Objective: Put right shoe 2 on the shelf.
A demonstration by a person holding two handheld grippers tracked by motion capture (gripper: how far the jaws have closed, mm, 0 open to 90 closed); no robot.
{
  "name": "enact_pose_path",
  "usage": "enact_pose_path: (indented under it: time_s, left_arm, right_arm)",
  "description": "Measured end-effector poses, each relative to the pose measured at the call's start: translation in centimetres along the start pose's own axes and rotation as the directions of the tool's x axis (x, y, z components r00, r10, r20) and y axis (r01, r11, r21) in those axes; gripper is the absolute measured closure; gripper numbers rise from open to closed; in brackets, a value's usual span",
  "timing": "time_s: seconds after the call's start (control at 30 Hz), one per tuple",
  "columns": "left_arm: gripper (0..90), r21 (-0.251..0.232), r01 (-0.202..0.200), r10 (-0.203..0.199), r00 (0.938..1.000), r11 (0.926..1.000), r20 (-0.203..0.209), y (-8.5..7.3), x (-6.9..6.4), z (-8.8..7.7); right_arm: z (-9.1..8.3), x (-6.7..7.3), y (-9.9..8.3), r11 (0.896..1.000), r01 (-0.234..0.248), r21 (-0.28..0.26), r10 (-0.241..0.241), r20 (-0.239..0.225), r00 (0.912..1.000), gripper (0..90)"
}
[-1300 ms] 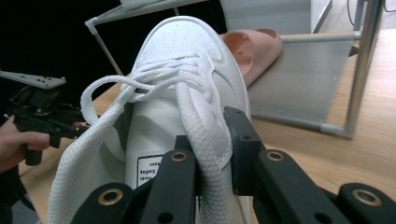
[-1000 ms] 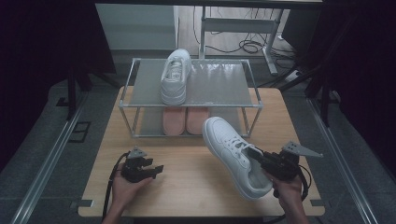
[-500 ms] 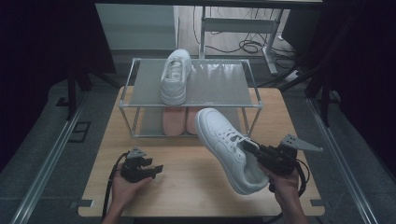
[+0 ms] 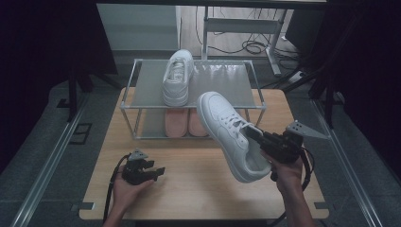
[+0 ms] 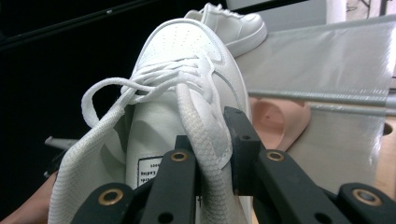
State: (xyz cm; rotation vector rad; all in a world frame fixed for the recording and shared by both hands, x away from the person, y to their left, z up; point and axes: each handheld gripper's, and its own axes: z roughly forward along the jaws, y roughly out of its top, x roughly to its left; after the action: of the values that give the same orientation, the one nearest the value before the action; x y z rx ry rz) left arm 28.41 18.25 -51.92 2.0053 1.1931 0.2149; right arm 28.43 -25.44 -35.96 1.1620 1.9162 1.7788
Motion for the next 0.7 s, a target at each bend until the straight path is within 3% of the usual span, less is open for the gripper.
enact_pose_path:
  time_s: [0.7]
  left_arm:
    - [41.7,0.002,0.014,-0.014,0.9999,0.9999,0.004,-0.1,0.1,0.0]
  right_arm:
    - [4.0,-0.8,6.4,1.000,0.014,0.000,-0.014,0.126,0.9920,81.7]
